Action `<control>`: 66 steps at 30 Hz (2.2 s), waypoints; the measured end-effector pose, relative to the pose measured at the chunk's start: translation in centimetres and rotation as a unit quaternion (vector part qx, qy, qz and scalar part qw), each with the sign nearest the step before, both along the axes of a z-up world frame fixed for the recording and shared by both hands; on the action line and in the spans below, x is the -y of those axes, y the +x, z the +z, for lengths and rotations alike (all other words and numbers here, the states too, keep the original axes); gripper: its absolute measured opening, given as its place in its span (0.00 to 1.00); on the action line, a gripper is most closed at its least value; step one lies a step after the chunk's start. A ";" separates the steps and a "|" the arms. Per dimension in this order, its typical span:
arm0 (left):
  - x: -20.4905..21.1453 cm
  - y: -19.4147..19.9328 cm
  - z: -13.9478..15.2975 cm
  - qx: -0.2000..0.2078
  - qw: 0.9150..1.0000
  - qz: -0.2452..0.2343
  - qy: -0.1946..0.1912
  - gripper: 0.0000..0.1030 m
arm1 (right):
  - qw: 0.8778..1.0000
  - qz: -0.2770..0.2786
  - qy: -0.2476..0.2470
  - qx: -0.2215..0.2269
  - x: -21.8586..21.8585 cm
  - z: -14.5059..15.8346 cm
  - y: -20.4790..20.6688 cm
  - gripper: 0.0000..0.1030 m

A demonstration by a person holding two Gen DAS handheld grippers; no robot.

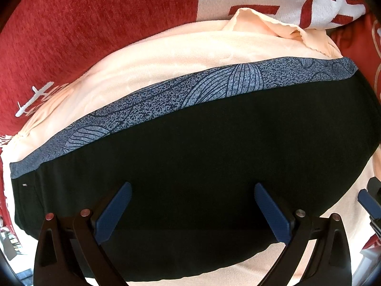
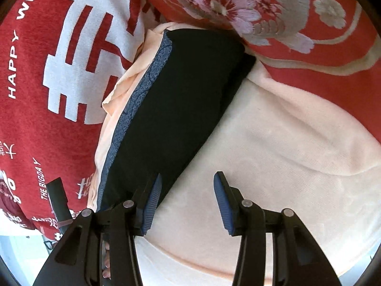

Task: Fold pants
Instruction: 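Press the folded trousers flat with the right gripper while the left gripper hovers, then grasp the folded edge of the black trousers with the right gripper and lift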

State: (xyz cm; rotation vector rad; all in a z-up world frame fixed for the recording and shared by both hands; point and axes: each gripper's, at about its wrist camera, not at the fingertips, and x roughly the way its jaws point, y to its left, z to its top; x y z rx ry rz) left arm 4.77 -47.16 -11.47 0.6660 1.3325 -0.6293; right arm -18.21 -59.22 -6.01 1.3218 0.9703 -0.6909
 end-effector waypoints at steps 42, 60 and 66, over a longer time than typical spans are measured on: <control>1.7 -3.0 1.2 -0.016 0.997 -0.001 -0.069 0.80 | 0.994 0.036 -0.089 0.059 2.5 2.1 4.4 0.15; -3.9 1.0 4.0 -0.036 0.992 0.039 -0.114 0.83 | 0.970 0.157 -0.184 0.021 -1.6 7.5 9.9 0.15; -11.0 5.7 6.6 -0.018 0.991 0.056 -0.118 0.83 | 0.950 0.209 -0.231 0.015 -5.3 10.1 13.1 0.15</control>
